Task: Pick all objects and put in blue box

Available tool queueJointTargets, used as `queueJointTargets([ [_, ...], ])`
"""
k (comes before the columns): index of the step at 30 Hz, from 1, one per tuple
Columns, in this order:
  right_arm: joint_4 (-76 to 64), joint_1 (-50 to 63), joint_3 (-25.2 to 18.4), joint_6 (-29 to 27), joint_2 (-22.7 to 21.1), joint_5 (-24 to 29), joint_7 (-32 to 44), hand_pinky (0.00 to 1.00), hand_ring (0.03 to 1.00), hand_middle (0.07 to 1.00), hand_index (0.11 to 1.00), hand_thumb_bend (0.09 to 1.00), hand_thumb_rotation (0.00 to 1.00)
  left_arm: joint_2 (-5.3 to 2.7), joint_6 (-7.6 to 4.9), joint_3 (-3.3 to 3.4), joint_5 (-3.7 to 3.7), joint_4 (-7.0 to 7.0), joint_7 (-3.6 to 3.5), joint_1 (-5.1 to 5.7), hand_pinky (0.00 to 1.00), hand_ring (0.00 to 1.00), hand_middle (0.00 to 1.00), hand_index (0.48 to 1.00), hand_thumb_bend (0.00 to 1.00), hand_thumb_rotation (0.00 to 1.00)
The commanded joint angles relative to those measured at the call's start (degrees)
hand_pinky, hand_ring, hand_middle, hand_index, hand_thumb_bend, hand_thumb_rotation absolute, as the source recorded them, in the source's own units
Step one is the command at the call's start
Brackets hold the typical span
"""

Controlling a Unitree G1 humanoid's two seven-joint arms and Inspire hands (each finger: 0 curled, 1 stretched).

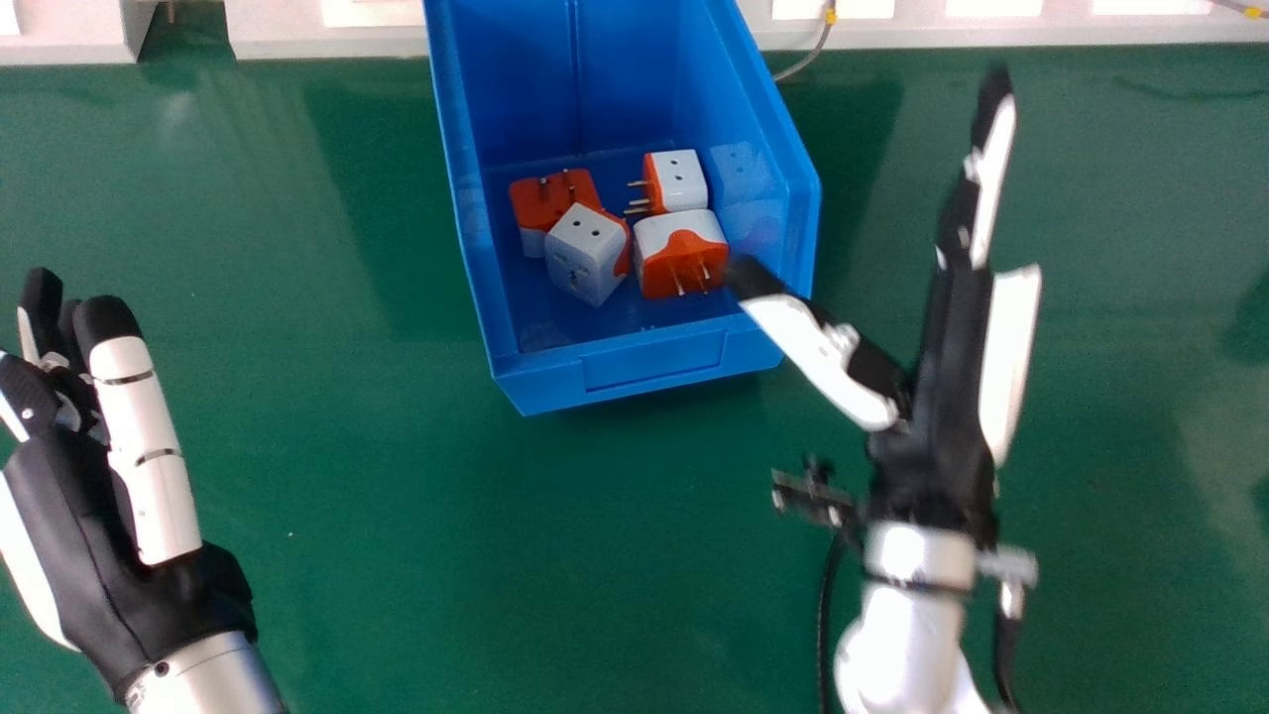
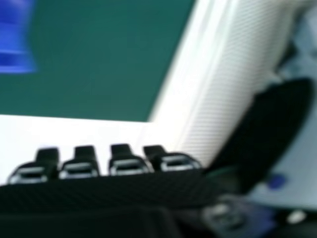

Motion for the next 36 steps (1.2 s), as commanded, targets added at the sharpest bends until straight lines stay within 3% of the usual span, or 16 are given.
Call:
queueJointTargets([
  [1,-12.92,6.59,-1.75,4.48,-0.04,9.23,9.56,0.9,0.97,0.998,1.0,0.61,0.8,-4.56,-0.26,-0.84,0.29,-2.08,-0.19,0.87,0.94,0.97,0.98,0.968,0.53,0.78],
  [3,-16.78,9.73,-2.85,6.78,0.57,14.32,13.9,0.89,0.96,0.998,1.0,0.606,0.83,-4.38,-0.64,-1.4,0.19,-1.66,-0.71,0.89,0.95,0.98,0.99,0.977,0.53,0.78],
  [6,-19.76,12.95,-4.15,8.68,2.36,16.33,17.55,0.91,0.975,1.0,1.0,0.579,0.87,-4.3,-0.64,-2.27,-0.07,-1.52,-1.39,1.03,0.96,0.98,0.98,0.983,0.53,0.77],
  [9,-20.44,16.28,-3.95,7.61,5.1,13.58,18.41,0.92,0.989,1.0,1.0,0.57,0.89,-4.37,-1.07,-3.01,-0.62,-1.29,-2.22,1.1,0.96,0.98,0.98,0.985,0.53,0.76],
  [14,-18.85,18.52,-4.05,3.87,9.29,11.08,19.93,0.91,0.996,1.0,1.0,0.591,0.89,-4.57,-1.4,-3.73,-0.25,-0.87,-2.63,1.15,0.93,0.96,0.98,0.975,0.52,0.74],
  [19,-18.58,18.6,-5.18,3.02,10.64,8.76,19.92,0.91,0.996,1.0,1.0,0.627,0.88,-4.58,-0.81,-3.77,0.09,-0.99,-2.31,0.99,0.93,0.96,0.98,0.975,0.52,0.75],
  [21,-18.6,18.69,-5.44,2.87,10.91,8.01,19.46,0.91,0.994,1.0,1.0,0.634,0.89,-4.38,-0.97,-4.11,-0.41,-0.77,-2.96,1.09,0.92,0.96,0.98,0.976,0.52,0.76],
  [22,-18.55,18.76,-5.51,2.61,11.14,7.88,19.3,0.91,0.994,1.0,1.0,0.636,0.89,-4.3,-1.36,-4.51,-0.44,-0.46,-3.41,1.21,0.93,0.97,0.98,0.977,0.52,0.75],
  [24,-18.18,18.77,-5.7,1.82,11.56,7.39,18.96,0.91,0.997,1.0,1.0,0.634,0.89,-4.53,-2.57,-5.26,0.18,0.56,-3.66,1.24,0.92,0.96,0.97,0.974,0.53,0.74],
  [26,-17.49,18.7,-5.8,0.67,12.07,6.69,18.25,0.91,0.997,1.0,1.0,0.634,0.89,-5.16,-2.96,-7.4,1.61,1.16,-3.71,2.14,0.92,0.96,0.97,0.974,0.53,0.74],
  [28,-16.62,18.5,-5.84,-0.61,12.44,6.31,17.59,0.92,0.999,1.0,1.0,0.636,0.89,-5.91,-3.09,-9.9,2.38,1.02,-3.66,3.14,0.92,0.96,0.97,0.966,0.54,0.72],
  [29,-16.25,18.38,-5.86,-1.07,12.49,6.18,17.32,0.92,1.0,1.0,1.0,0.633,0.9,-5.99,-3.22,-10.62,2.51,0.96,-3.47,3.36,0.92,0.96,0.97,0.964,0.55,0.71],
  [33,-15.29,17.96,-6.2,-1.88,12.65,5.29,16.13,0.93,1.0,1.0,1.0,0.625,0.92,-5.66,-4.88,-12.81,3.2,1.92,-3.39,3.68,0.92,0.96,0.97,0.962,0.55,0.68],
  [36,-14.91,17.75,-6.2,-2.15,12.67,4.59,15.36,0.92,1.0,1.0,1.0,0.618,0.92,-5.69,-6.43,-13.81,3.32,2.88,-3.67,3.88,0.91,0.96,0.97,0.953,0.54,0.67],
])
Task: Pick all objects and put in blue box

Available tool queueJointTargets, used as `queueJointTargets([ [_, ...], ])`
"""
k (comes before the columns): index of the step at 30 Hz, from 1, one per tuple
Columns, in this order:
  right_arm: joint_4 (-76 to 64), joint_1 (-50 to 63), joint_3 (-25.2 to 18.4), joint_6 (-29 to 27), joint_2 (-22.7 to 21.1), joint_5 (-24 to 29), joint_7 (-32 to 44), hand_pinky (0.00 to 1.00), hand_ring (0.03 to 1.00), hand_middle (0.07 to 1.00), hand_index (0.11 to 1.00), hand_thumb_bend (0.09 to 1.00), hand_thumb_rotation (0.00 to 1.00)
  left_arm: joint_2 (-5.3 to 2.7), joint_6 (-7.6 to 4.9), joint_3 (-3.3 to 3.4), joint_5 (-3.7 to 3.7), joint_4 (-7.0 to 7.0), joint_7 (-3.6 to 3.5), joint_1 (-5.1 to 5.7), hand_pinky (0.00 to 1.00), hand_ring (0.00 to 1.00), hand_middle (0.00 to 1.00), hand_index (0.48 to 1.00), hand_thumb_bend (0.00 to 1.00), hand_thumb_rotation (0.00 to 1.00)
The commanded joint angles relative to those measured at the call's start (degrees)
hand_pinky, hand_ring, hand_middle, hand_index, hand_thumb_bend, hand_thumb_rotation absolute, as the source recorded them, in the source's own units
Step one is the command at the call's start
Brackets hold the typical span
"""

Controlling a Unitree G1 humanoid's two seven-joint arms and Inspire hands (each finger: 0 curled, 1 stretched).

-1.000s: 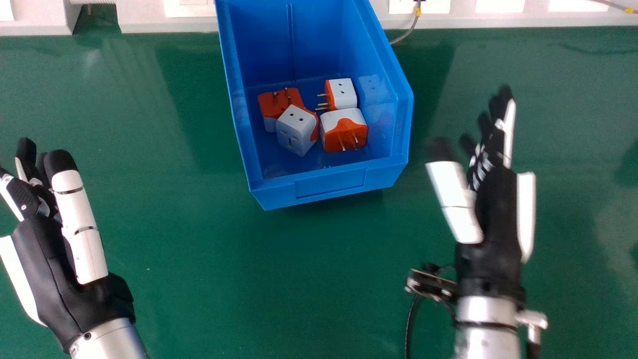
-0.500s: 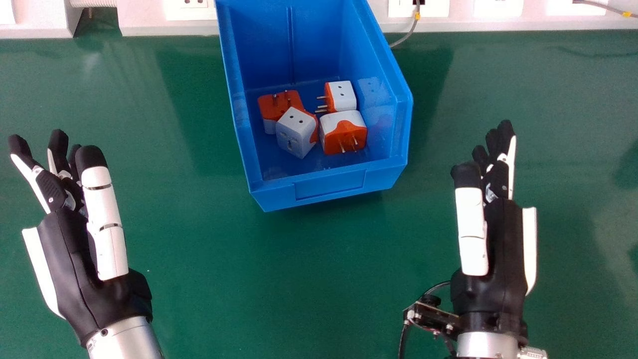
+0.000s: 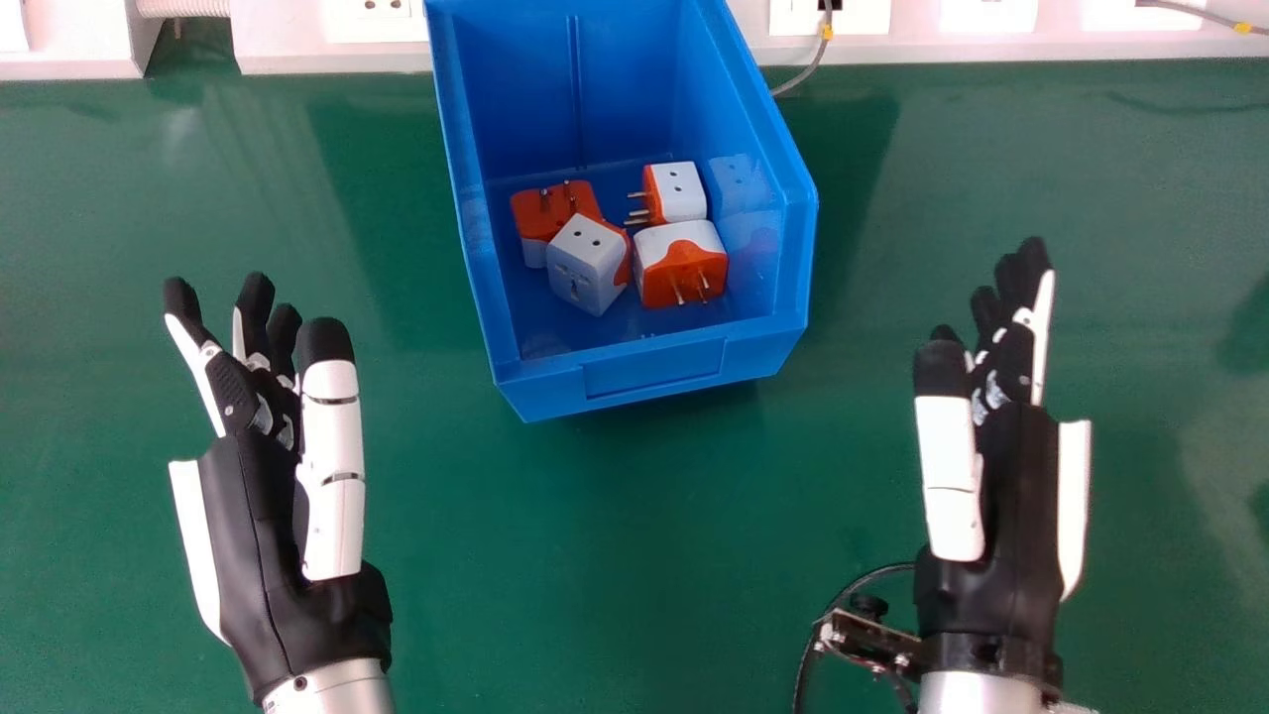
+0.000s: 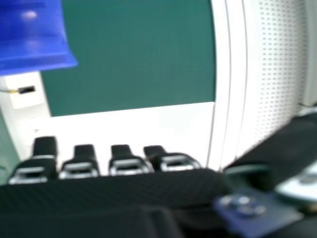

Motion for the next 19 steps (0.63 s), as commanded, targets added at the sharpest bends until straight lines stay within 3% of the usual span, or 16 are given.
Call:
queueJointTargets([
  [1,-0.14,-0.87,-0.24,-1.87,4.87,-0.98,-0.72,0.93,1.0,1.0,1.0,0.619,0.92,-5.97,-2.24,-2.28,0.64,0.2,0.04,0.45,0.91,0.96,0.97,0.953,0.53,0.67],
  [4,-0.01,-0.73,-0.32,-1.57,4.73,-1.58,-1.21,0.92,0.999,1.0,1.0,0.627,0.92,-6.47,-3.03,-2.99,0.43,0.37,0.46,0.61,0.92,0.96,0.97,0.953,0.54,0.66],
  [6,0.03,-0.52,-0.28,-1.47,4.61,-1.5,-1.22,0.93,1.0,1.0,1.0,0.638,0.92,-6.51,-3.14,-3.44,0.72,0.38,0.77,0.83,0.92,0.96,0.97,0.958,0.55,0.66],
  [13,-0.11,0.38,-0.07,-1.93,4.6,-2.25,-1.8,0.92,0.993,1.0,1.0,0.643,0.92,-5.21,-4.16,-4.46,-0.27,0.36,-0.53,1.38,0.94,0.97,0.98,0.963,0.55,0.66],
  [19,-0.05,0.92,0.19,-2.29,4.72,-1.86,-1.85,0.94,0.995,1.0,1.0,0.622,0.92,-5.0,-4.24,-4.98,0.24,-0.01,-0.19,2.19,0.93,0.96,0.97,0.955,0.56,0.66],
])
